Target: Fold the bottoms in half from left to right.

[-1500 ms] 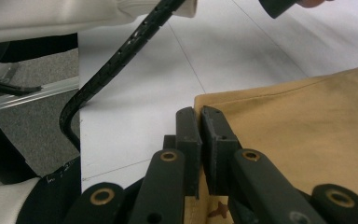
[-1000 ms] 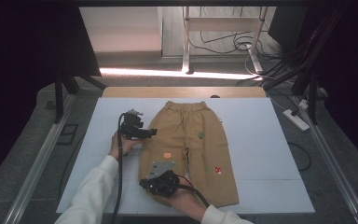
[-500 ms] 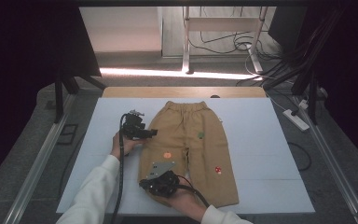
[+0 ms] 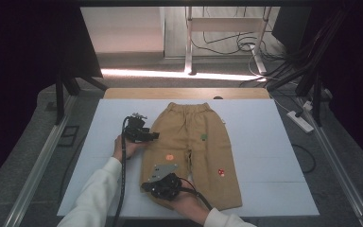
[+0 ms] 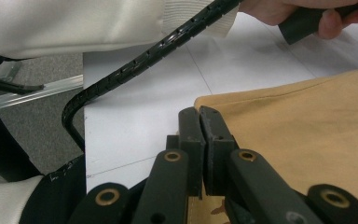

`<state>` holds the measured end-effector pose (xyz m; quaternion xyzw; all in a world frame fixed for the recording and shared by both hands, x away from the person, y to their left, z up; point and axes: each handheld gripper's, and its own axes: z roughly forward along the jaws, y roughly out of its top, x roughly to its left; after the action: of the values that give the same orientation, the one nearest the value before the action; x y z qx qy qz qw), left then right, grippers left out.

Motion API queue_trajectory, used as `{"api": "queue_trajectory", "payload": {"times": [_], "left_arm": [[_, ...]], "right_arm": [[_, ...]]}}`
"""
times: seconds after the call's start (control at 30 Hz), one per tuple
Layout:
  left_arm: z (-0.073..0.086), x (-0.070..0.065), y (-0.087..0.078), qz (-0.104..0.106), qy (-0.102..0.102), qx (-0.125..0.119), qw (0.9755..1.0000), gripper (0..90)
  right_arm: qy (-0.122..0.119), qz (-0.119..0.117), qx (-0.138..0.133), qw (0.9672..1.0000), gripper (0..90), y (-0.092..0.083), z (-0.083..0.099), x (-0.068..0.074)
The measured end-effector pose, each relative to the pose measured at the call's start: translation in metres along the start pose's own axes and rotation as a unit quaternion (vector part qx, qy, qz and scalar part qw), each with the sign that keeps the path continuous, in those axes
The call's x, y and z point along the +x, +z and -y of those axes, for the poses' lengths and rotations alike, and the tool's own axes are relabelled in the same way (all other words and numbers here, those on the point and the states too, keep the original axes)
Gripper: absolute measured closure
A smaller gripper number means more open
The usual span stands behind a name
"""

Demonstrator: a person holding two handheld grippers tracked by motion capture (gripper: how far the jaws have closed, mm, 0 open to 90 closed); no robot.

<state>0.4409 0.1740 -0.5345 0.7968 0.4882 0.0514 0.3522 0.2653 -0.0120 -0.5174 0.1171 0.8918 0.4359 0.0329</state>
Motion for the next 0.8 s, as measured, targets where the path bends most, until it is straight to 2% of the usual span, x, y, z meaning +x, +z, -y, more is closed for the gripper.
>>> {"api": "queue_trajectory", "payload": {"times": [0.03,0.1,0.27,0.3,0.4,0.8], "left_arm": [[0.0003,0.0000,0.0001,0.002,-0.001,0.000,1.0000,50.8],[0.0007,0.0004,0.0000,0.005,-0.003,0.000,1.0000,54.4],[0.0012,0.0007,0.0008,0.015,-0.002,0.005,0.9999,74.6],[0.0010,0.0003,0.0012,0.017,-0.001,0.007,0.9998,74.6],[0.0004,-0.0019,0.0025,0.021,0.004,0.010,0.9997,83.5],[-0.0022,-0.0022,-0.0049,0.038,-0.002,-0.008,0.9992,85.1]], "right_arm": [[0.000,0.000,0.000,1.0000,88.7,0.0000,0.0001,0.0000],[0.000,0.000,0.001,1.0000,88.7,0.0001,0.0002,-0.0002],[0.005,-0.002,-0.002,1.0000,89.0,0.0007,0.0010,-0.0010],[0.005,-0.002,-0.002,1.0000,89.0,0.0007,0.0010,-0.0010],[0.006,-0.002,-0.003,1.0000,89.0,-0.0002,0.0006,-0.0013],[0.003,-0.001,-0.005,1.0000,89.2,-0.0044,0.0002,-0.0007]]}}
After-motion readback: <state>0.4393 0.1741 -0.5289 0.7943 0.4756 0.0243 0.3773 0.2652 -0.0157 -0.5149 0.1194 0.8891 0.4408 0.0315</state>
